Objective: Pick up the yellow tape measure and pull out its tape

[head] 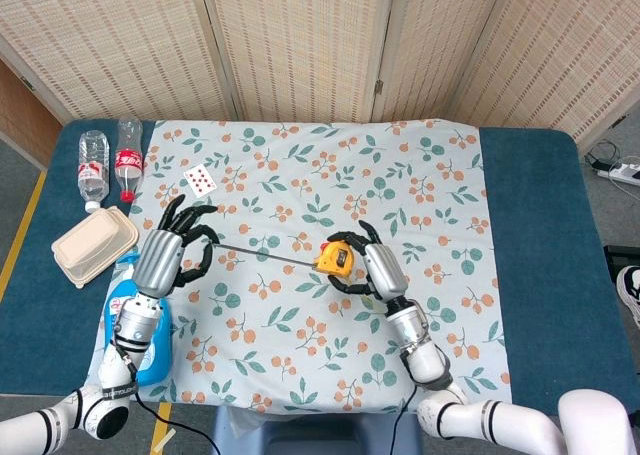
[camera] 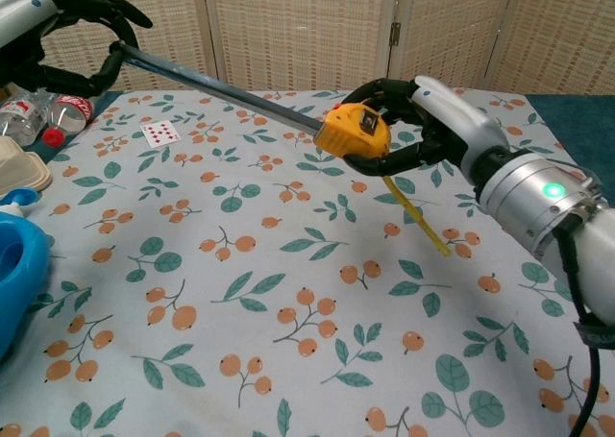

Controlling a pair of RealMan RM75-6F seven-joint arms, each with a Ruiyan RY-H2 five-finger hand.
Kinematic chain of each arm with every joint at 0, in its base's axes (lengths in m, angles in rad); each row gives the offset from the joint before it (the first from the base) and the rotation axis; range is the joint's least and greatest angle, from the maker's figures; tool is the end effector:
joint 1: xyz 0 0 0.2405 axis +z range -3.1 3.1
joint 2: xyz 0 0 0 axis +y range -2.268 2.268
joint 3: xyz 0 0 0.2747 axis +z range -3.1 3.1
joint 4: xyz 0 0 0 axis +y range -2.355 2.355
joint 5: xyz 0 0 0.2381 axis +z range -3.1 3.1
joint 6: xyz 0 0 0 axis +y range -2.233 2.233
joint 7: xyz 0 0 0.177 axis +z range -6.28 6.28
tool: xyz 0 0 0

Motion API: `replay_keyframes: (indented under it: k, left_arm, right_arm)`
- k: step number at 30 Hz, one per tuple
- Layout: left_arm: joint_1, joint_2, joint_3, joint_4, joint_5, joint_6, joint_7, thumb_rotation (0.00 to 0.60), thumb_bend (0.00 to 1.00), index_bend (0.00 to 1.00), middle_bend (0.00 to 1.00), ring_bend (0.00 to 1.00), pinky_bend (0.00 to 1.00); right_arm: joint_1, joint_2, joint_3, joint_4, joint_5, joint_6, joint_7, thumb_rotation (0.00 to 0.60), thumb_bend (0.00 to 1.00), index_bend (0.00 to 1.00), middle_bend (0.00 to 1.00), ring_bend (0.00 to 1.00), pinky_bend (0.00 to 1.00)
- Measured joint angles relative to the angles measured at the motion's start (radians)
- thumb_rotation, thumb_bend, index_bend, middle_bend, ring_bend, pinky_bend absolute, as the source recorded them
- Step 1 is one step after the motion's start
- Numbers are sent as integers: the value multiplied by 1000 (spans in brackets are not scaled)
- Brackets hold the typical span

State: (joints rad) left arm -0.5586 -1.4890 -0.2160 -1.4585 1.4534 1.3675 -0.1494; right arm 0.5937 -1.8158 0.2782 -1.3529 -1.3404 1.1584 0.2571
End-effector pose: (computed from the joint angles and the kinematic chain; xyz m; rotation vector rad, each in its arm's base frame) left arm -0.1711 0.3734 0.0412 -1.4860 -0.9435 -1.5254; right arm -0.1256 -0.3652 -0.0830 1.4216 -1.4607 1.5721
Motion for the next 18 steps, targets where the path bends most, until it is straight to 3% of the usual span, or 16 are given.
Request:
replay_keyframes:
  k: [10,18]
  left_arm:
    - [45,60,-7,121,-45,-24,-207,600,645,561,258,230,43]
    - [71,79,-4,209,-69,-53,-303,600,645,559,258,226,40]
  right_arm:
    - [-93,163,-79,-37,-31,20,67,600,349,598,479,331,25]
    - [-160,228,-118,-17,-48,63,146,600,349,598,479,331,25]
